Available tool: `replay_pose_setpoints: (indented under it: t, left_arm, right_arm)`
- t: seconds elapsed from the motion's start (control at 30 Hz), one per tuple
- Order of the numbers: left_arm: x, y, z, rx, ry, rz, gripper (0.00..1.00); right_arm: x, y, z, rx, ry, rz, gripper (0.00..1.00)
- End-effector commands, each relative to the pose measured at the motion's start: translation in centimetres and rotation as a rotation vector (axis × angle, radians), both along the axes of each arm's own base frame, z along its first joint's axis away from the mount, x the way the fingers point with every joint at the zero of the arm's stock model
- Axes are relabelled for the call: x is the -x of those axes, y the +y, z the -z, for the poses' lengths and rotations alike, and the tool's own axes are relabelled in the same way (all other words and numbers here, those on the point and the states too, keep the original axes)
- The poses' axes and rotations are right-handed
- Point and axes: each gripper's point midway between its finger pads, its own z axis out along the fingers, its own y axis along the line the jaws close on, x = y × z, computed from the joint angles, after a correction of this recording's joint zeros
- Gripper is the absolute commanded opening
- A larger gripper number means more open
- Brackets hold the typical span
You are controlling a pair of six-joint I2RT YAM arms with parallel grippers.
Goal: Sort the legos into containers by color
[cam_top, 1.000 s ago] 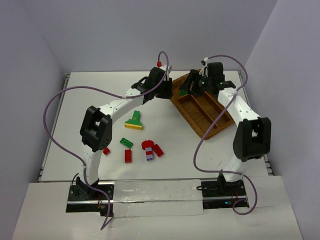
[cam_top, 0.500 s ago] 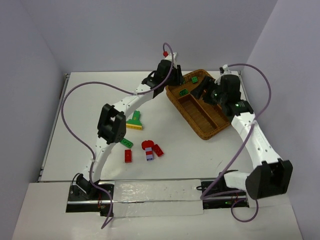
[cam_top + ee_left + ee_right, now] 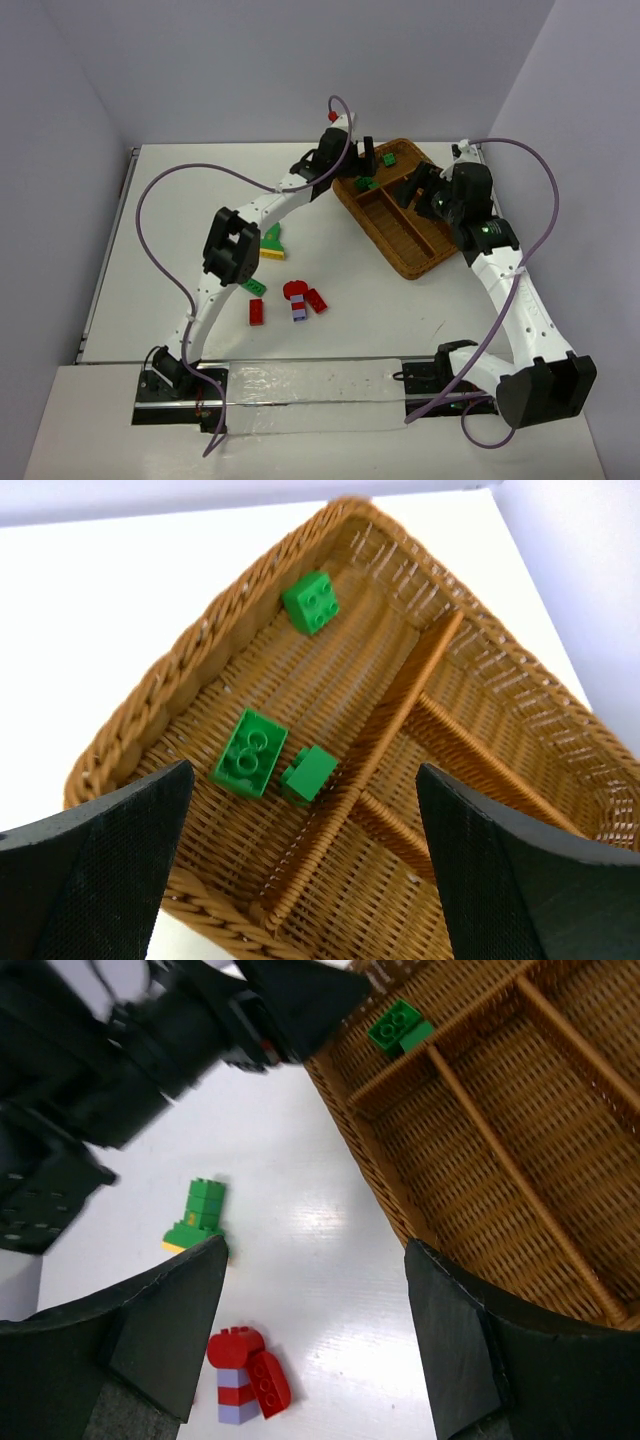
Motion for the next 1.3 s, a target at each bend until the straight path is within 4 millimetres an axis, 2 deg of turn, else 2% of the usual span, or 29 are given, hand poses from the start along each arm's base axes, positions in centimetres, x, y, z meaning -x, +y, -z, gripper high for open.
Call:
replay_pose_setpoints:
  t: [0.0,0.03,0.07,0.1,0.17,0.23,0.37,0.43,0.53,0.57,0.6,0.63,0.73,0.8,0.87,0.93,0.97,1.0,1.03,1.13,1.27]
  left_arm:
    - [1.1,3.2,-11.1,0.010,-0.169,-0.055,0.99]
    - [1.8,4.8,-11.7,-0.038,-0.181,-0.079,0.99]
    - [2.1,5.8,-13.8,-0.032,-0.209,-0.106,0.99]
    - [2.9,7.7,-13.2,-0.088,-0.201,-0.140,0.99]
    - [4.1,9.8,-14.9,-0.108,-0.219,-0.176,0.99]
    - [5.7,14.5,-14.5,-0.197,-0.212,-0.281,0.99]
    - [7.7,21.8,-12.1,-0.269,-0.119,-0.423,0.99]
    - [8.7,25.2,-9.5,-0.248,0.013,-0.481,0.99]
    - [10.3,30.5,-7.0,-0.254,0.147,-0.584,0.97]
    - [11.3,32.0,-5.3,-0.282,0.185,-0.613,0.97]
    - [12.3,33.2,-5.3,-0.288,0.182,-0.641,0.96]
    - [12.9,33.7,-4.4,-0.303,0.197,-0.647,0.96]
    - [16.4,35.3,-2.8,-0.298,0.260,-0.663,0.94]
    - [18.3,35.6,-1.9,-0.285,0.312,-0.666,0.92]
    - [21.0,35.2,0.8,-0.249,0.421,-0.663,0.88]
    - [22.1,34.6,1.4,-0.236,0.449,-0.654,0.85]
    - [23.6,34.1,2.7,-0.225,0.515,-0.681,0.83]
    - [24.2,33.5,3.0,-0.228,0.526,-0.671,0.83]
    - [25.3,32.8,3.5,-0.241,0.561,-0.691,0.84]
    - [27.1,31.4,4.7,-0.227,0.666,-0.808,0.87]
    - [29.5,31.7,7.8,-0.335,0.816,-0.938,0.85]
  right_arm:
    - [-0.4,-0.6,1.3,0.036,0.027,0.016,0.79]
    - [-0.7,-0.4,1.5,0.036,0.035,0.006,0.79]
    - [-0.8,-0.2,1.4,0.035,0.033,-0.004,0.79]
    - [-1.1,0.3,1.8,0.042,0.047,-0.025,0.79]
    - [-1.4,1.4,1.6,0.065,0.042,-0.060,0.79]
    - [-2.0,4.7,1.4,0.130,0.032,-0.150,0.79]
    - [-2.5,9.9,2.7,0.252,0.060,-0.271,0.80]
    - [-1.9,12.9,4.5,0.327,0.088,-0.336,0.80]
    - [-1.0,15.4,6.0,0.388,0.090,-0.396,0.79]
    - [-0.4,16.6,6.6,0.405,0.087,-0.423,0.79]
    - [0.2,17.4,7.4,0.418,0.094,-0.449,0.79]
    - [0.4,17.7,8.0,0.421,0.105,-0.464,0.79]
    - [3.1,20.2,10.6,0.420,0.158,-0.569,0.79]
    - [4.2,20.4,11.9,0.395,0.192,-0.569,0.79]
    - [4.4,20.2,11.7,0.340,0.180,-0.538,0.79]
    - [4.5,19.9,11.9,0.323,0.187,-0.521,0.80]
    - [4.3,19.8,11.5,0.310,0.180,-0.513,0.80]
    - [4.1,19.7,11.2,0.305,0.175,-0.505,0.80]
    - [3.8,19.5,11.0,0.308,0.173,-0.492,0.81]
    - [3.4,19.1,10.3,0.305,0.162,-0.475,0.81]
    - [3.1,19.0,9.3,0.303,0.144,-0.480,0.81]
